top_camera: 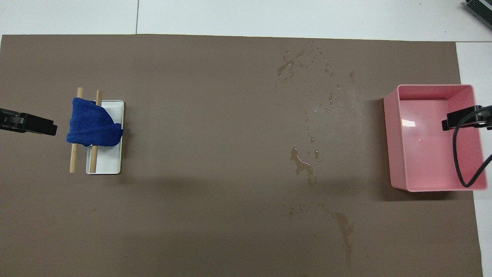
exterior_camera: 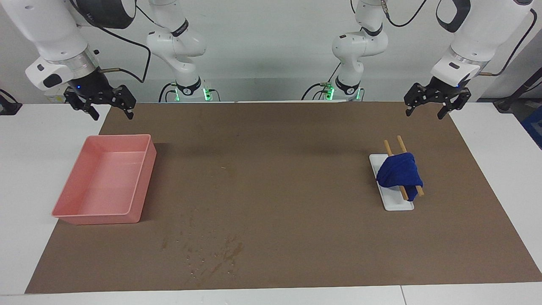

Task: Wipe water with towel using both arms

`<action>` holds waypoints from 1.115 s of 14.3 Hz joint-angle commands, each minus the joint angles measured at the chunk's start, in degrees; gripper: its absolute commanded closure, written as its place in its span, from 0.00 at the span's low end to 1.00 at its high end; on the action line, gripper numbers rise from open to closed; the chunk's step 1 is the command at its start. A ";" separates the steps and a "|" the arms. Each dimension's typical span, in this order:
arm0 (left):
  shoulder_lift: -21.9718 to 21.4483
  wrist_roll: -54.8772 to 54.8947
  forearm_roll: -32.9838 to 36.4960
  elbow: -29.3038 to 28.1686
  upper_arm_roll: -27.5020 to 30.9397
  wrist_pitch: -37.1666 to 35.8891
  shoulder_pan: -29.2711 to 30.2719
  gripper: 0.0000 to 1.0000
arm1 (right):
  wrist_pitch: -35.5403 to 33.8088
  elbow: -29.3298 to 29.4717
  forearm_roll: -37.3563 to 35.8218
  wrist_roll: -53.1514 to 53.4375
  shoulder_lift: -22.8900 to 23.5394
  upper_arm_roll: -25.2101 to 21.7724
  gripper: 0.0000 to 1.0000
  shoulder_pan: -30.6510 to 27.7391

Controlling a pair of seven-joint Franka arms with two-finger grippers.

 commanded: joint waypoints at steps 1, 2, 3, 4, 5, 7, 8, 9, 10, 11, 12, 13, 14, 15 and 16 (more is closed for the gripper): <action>-0.52 -0.71 -0.31 -0.18 0.35 0.41 -0.14 0.00 | 0.55 -1.00 0.11 -1.03 -0.79 0.22 0.00 -0.38; -0.52 -0.62 -0.31 -0.18 0.44 0.41 -0.23 0.00 | 0.55 -1.00 0.11 -1.03 -0.79 0.22 0.00 -0.38; -0.52 -0.62 -0.31 -0.18 0.44 0.67 -0.14 0.00 | 0.55 -1.00 0.11 -1.03 -0.79 0.22 0.00 -0.38; -0.52 -0.54 -0.31 -0.27 0.52 1.02 -0.14 0.00 | 0.55 -1.00 0.11 -1.03 -0.79 0.22 0.00 -0.38; -0.60 -0.62 -0.22 -0.44 0.52 1.81 -0.14 0.00 | 0.55 -1.00 0.11 -1.03 -0.79 0.22 0.00 -0.38; -1.13 -0.80 -0.22 -3.94 0.61 8.46 -0.14 0.00 | 0.55 -1.00 0.11 -0.94 -0.79 0.22 0.00 -0.29; -1.39 -0.89 -0.22 -6.22 0.70 12.15 0.04 0.00 | 0.55 -1.00 0.11 -0.94 -0.79 0.22 0.00 -0.29; -1.40 -0.80 -0.22 -8.94 0.79 16.02 0.73 0.00 | 0.55 -1.00 0.11 -1.03 -0.79 0.22 0.00 -0.29; -1.05 -0.80 -0.22 -11.67 0.79 20.75 1.61 0.00 | 0.55 -1.00 0.11 -1.11 -0.79 0.22 0.00 -0.29; -0.35 -0.80 -0.14 -13.69 0.79 25.33 1.71 0.00 | 0.55 -1.00 0.11 -1.12 -0.79 0.22 0.00 -0.38; 0.79 -0.97 -0.05 -15.37 0.79 29.37 1.71 0.00 | 0.55 -1.00 0.11 -1.12 -0.79 0.22 0.00 -0.38; 2.45 -0.97 0.47 -17.12 0.79 33.33 1.71 0.00 | 0.55 -1.00 0.11 -1.03 -0.79 0.22 0.00 -0.29; 3.78 -1.06 0.65 -19.06 0.79 37.46 1.62 0.00 | 0.55 -1.00 0.11 -1.03 -0.79 0.22 0.00 -0.29; 4.40 -1.32 0.66 -21.42 0.79 41.68 1.62 0.02 | 0.55 -1.00 0.11 -1.03 -0.79 0.22 0.00 -0.38; 4.58 -1.41 0.74 -23.10 0.88 43.89 1.53 0.06 | 0.55 -1.00 0.11 -1.03 -0.79 0.22 0.00 -0.29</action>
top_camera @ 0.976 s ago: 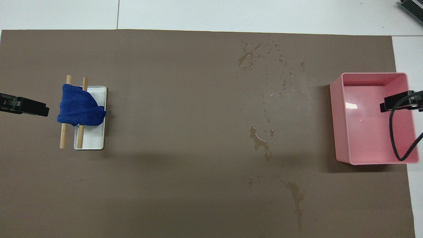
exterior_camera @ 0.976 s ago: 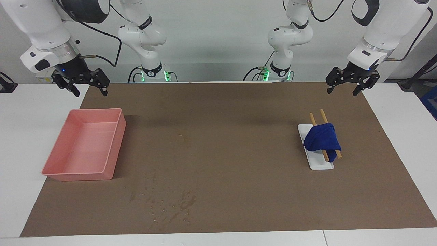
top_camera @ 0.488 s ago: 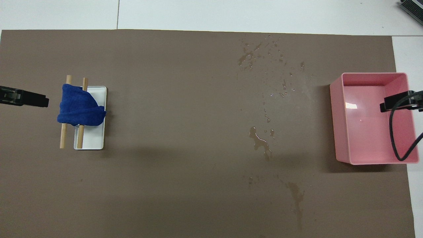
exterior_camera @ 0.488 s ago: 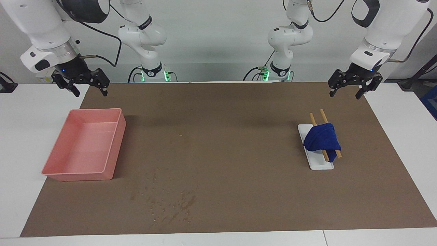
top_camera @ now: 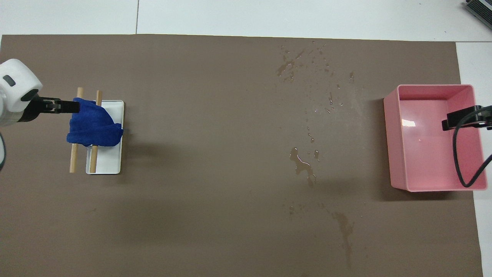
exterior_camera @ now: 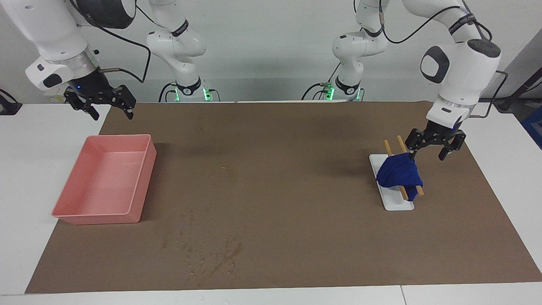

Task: Wipe water with towel using both arms
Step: 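Grasp the blue towel on the white tray with the left gripper and lift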

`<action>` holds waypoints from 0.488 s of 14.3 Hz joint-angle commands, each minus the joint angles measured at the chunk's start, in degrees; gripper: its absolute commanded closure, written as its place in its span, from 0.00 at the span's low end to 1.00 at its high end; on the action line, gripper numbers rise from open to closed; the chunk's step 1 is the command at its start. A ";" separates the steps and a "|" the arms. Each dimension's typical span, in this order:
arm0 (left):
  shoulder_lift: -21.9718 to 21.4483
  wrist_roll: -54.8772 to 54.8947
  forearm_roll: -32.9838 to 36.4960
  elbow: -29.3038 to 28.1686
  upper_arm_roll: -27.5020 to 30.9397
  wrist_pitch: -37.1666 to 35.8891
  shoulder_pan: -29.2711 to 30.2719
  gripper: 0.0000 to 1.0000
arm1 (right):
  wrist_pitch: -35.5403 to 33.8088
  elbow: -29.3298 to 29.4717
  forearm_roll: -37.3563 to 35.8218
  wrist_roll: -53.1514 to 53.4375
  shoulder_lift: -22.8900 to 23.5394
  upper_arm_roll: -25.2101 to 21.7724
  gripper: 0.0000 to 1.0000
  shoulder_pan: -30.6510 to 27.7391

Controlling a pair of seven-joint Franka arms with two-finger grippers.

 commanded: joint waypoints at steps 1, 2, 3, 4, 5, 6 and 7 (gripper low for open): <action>0.04 -1.33 0.80 -4.66 -0.15 5.71 0.08 0.13 | 0.55 -1.00 0.11 -1.03 -0.79 0.22 0.00 -0.29; -0.05 -1.60 2.81 -5.11 -0.15 5.72 0.08 0.21 | 0.55 -1.09 0.11 -1.03 -0.79 0.22 0.00 -0.29; -0.05 -2.12 5.70 -5.46 -0.23 5.72 0.08 0.27 | 0.55 -1.00 0.11 -1.03 -0.79 0.22 0.00 -0.29; -0.13 -4.30 6.86 -6.16 -0.23 6.06 -0.01 0.31 | 0.55 -1.00 0.11 -1.12 -0.79 0.22 0.00 -0.29; -0.13 -6.41 6.96 -6.34 -0.23 6.59 -0.44 0.36 | 0.55 -1.00 0.11 -1.12 -0.79 0.22 0.00 -0.29; -0.13 -7.48 6.96 -6.51 -0.23 6.59 -0.71 0.42 | 0.55 -1.09 0.11 -1.12 -0.79 0.22 0.00 -0.29; -0.13 -7.75 6.96 -7.21 -0.23 6.77 -0.71 0.47 | 0.55 -1.00 0.11 -1.03 -0.79 0.22 0.00 -0.29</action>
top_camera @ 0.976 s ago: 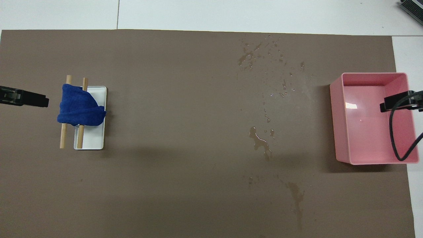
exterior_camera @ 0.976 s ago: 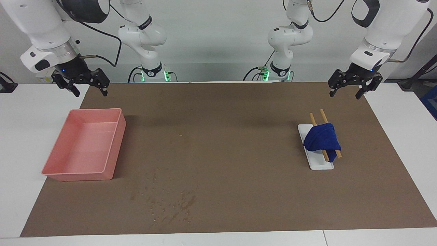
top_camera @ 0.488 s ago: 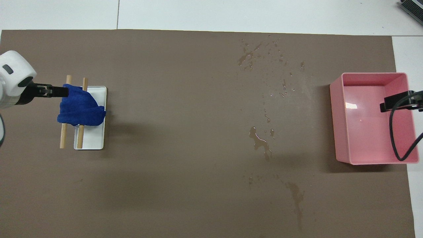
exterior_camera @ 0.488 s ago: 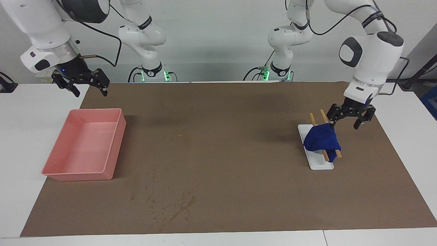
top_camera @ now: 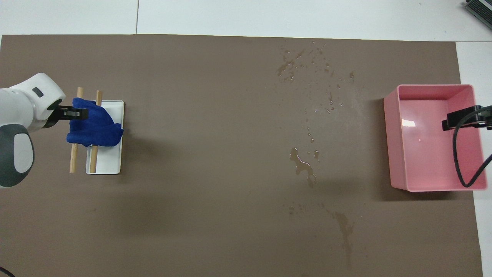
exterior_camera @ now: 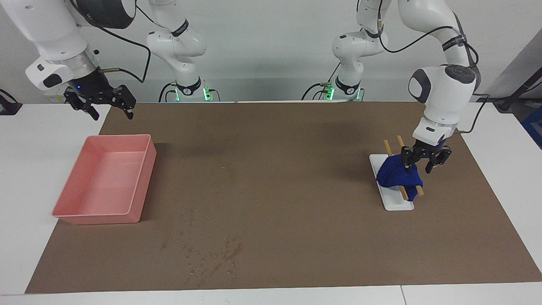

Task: Wipe water with towel using both arms
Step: 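Grasp the blue towel on the white tray with the left gripper and lift, then carry the towel toward the table center while the right gripper approaches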

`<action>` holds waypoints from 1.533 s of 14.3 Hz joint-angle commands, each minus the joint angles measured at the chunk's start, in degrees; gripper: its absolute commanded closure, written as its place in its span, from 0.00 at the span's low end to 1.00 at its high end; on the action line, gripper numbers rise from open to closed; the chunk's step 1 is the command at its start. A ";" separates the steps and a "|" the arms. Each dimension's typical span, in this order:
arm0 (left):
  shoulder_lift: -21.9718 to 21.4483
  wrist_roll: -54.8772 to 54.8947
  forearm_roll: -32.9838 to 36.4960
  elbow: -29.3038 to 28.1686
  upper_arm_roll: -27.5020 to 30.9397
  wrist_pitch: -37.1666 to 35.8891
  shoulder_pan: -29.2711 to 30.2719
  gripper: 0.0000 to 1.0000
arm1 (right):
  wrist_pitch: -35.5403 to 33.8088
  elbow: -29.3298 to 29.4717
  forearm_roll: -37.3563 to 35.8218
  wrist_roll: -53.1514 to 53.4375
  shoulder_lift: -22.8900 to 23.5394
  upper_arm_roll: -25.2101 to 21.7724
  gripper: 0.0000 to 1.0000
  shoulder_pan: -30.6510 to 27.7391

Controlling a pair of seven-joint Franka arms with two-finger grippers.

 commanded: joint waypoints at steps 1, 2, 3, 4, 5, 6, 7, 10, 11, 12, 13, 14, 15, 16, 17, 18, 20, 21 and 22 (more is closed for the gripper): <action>-1.66 -2.61 1.66 -2.81 0.17 1.82 -0.48 0.53 | 0.64 -1.00 0.11 -1.03 -0.79 0.22 0.00 -0.29; -1.57 -2.61 1.75 -2.72 0.25 1.74 -0.48 0.58 | 0.64 -1.00 0.11 -1.03 -0.79 0.22 0.00 -0.29; -1.57 -2.61 1.84 -2.64 0.25 1.74 -0.48 0.67 | 0.64 -1.00 0.11 -1.03 -0.79 0.22 0.00 -0.29; -1.57 -2.61 2.71 -2.55 0.17 1.74 -0.39 0.78 | 0.64 -1.00 0.11 -1.03 -0.79 0.22 0.00 -0.29; -1.57 -2.61 3.41 -2.46 0.25 1.74 -0.39 0.87 | 0.64 -1.00 0.11 -1.12 -0.79 0.22 0.00 -0.29; -1.57 -2.61 4.55 -2.20 0.25 1.74 -0.39 0.92 | 0.64 -1.00 0.11 -1.12 -0.79 0.22 0.00 -0.29; -1.57 -2.70 5.26 -2.20 0.25 1.74 -0.39 1.00 | 0.55 -1.00 0.11 -1.12 -0.79 0.22 0.00 -0.29; -1.49 -2.79 5.44 -2.20 0.17 2.00 -0.04 1.00 | 0.64 -1.09 0.11 -1.03 -0.79 0.22 0.00 -0.29; -1.49 -3.75 5.36 -2.11 0.08 1.83 0.13 1.00 | 0.64 -1.09 0.11 -1.03 -0.79 0.22 0.00 -0.29; -1.40 -4.45 4.83 -1.85 -0.01 1.39 0.31 1.00 | 0.64 -1.00 0.11 -1.03 -0.79 0.22 0.00 -0.29; -1.40 -4.98 3.17 -0.89 -0.10 0.34 0.40 1.00 | 0.64 -1.09 0.11 -1.03 -0.79 0.22 0.00 -0.29; -1.31 -5.25 -1.19 0.69 -0.10 -2.45 0.31 1.00 | 0.64 -1.09 0.11 -1.12 -0.79 0.22 0.00 -0.29; -1.14 -5.42 -7.41 3.40 -0.01 -5.87 0.40 1.00 | 0.64 -1.09 0.11 -1.12 -0.79 0.22 0.00 -0.29; -0.79 -6.12 -14.00 6.39 0.16 -10.08 0.66 1.00 | 0.64 -1.09 0.11 -1.12 -0.79 0.30 0.00 -0.29; -0.78 -8.39 -19.46 9.38 0.25 -14.74 1.10 1.00 | 0.64 -1.09 0.11 -1.03 -0.79 0.22 0.00 -0.29; -0.96 -12.68 -22.82 11.58 0.17 -18.09 1.71 1.00 | 0.64 -1.09 0.11 -1.03 -0.79 0.22 0.00 -0.29; -2.44 -25.57 -28.63 12.74 -0.18 -19.97 1.20 1.00 | 0.64 -1.09 0.11 -1.03 -0.79 0.22 0.00 -0.29; -3.41 -31.99 -32.31 12.75 -0.36 -19.54 0.76 1.00 | 0.64 -1.09 0.11 -1.03 -0.79 0.22 0.00 -0.29; -3.85 -38.32 -35.92 12.83 -1.23 -19.27 0.49 1.00 | 0.55 -1.09 0.11 -1.12 -0.79 0.22 0.00 -0.29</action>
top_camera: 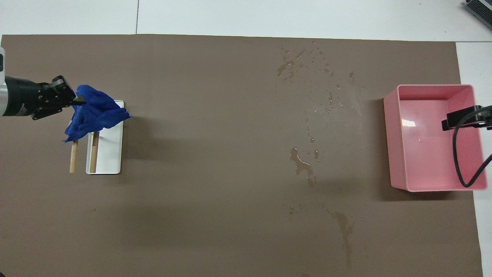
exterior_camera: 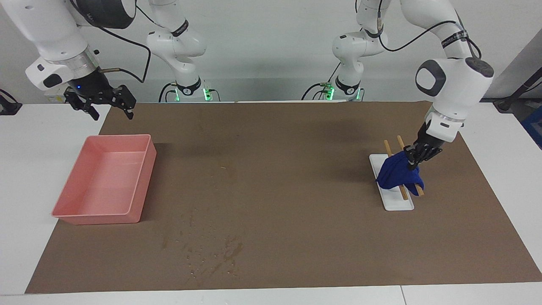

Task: Wipe water with towel using both arms
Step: 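Carry the towel toward the table center while the right gripper approaches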

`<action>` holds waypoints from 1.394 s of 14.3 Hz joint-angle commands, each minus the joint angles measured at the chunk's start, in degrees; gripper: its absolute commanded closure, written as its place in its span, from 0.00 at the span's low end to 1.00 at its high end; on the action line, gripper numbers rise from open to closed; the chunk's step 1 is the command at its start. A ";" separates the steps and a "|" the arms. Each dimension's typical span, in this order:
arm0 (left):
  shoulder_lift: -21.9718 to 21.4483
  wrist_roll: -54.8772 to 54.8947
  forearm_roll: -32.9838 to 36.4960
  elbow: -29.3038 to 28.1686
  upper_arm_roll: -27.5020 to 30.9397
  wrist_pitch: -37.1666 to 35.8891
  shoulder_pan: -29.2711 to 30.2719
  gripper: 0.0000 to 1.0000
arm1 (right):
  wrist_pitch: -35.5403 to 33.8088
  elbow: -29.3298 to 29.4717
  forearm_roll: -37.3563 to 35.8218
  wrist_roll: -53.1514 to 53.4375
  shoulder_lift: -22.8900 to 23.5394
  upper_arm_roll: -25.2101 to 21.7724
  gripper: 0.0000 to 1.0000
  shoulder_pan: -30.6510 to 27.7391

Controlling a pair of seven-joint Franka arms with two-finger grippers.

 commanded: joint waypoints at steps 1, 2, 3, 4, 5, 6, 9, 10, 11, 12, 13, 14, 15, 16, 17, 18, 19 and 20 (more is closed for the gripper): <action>-2.14 -17.13 -9.22 0.40 -2.38 -0.51 -0.72 1.00 | 0.55 -1.17 0.11 -1.03 -0.79 0.28 0.00 -0.29; -2.49 -24.51 -13.00 0.32 -3.35 0.37 -0.81 1.00 | 0.38 -1.61 0.38 -0.94 -0.96 0.28 0.00 -0.29; -2.93 -31.54 -16.08 0.06 -4.75 1.77 -1.33 1.00 | 0.20 -1.61 1.86 -0.68 -0.97 0.63 0.00 -0.21; -3.02 -37.88 -17.50 -0.21 -6.15 3.52 -2.55 1.00 | -0.24 -1.87 5.00 0.89 -1.05 0.72 0.00 -0.21; -2.94 -45.25 -17.78 -0.21 -7.47 5.46 -4.83 1.00 | -1.11 -2.05 7.65 4.21 -1.40 0.72 0.00 -0.29; -2.85 -53.41 -17.69 -0.47 -7.75 8.35 -7.98 1.00 | -1.64 -2.49 8.72 7.20 -1.58 0.72 0.00 -0.29; -2.32 -69.44 -17.78 -0.56 -7.75 14.95 -16.25 1.00 | 0.18 -6.25 16.17 15.89 -3.24 1.16 0.00 0.40; -2.15 -72.71 -17.78 -0.48 -7.75 16.19 -18.19 1.00 | 3.16 -9.40 18.90 21.07 -4.56 1.16 0.00 1.28; -2.14 -75.79 -17.96 -0.30 -7.84 17.76 -19.95 1.00 | 5.71 -12.13 21.27 24.34 -5.79 1.16 0.00 1.90; -2.06 -78.52 -18.30 -0.30 -7.84 19.96 -21.88 1.00 | 8.17 -14.60 24.43 26.72 -6.58 1.16 0.00 2.43; -1.97 -80.29 -18.31 -0.56 -7.84 22.50 -24.34 1.00 | 10.72 -16.27 28.11 30.31 -6.94 1.16 0.00 3.13; -1.88 -82.04 -18.40 -0.82 -7.75 25.57 -26.54 1.00 | 13.53 -17.25 31.46 36.18 -6.94 1.16 0.00 4.61; -1.71 -84.50 -18.48 -0.83 -7.75 27.69 -28.12 1.00 | 15.99 -17.78 33.49 41.63 -6.94 1.16 0.00 6.11; -1.71 -86.52 -18.48 -0.83 -7.75 28.32 -29.36 1.00 | 18.11 -18.74 36.21 47.08 -7.03 1.16 0.00 7.51; -1.71 -87.50 -18.48 -0.83 -7.84 28.33 -30.24 1.00 | 20.48 -19.80 39.54 51.92 -7.03 1.16 0.00 8.40; -1.71 -88.47 -18.57 -0.83 -7.84 28.41 -31.47 1.00 | 23.63 -21.02 42.80 56.67 -7.03 1.16 0.00 9.36; -1.71 -89.52 -18.57 -0.83 -7.84 28.68 -32.61 1.00 | 26.28 -22.17 45.27 60.28 -7.03 1.16 0.00 10.24; -1.71 -89.79 -18.57 -0.83 -7.84 29.72 -33.75 1.00 | 28.30 -22.70 48.25 63.36 -7.03 1.16 0.00 11.56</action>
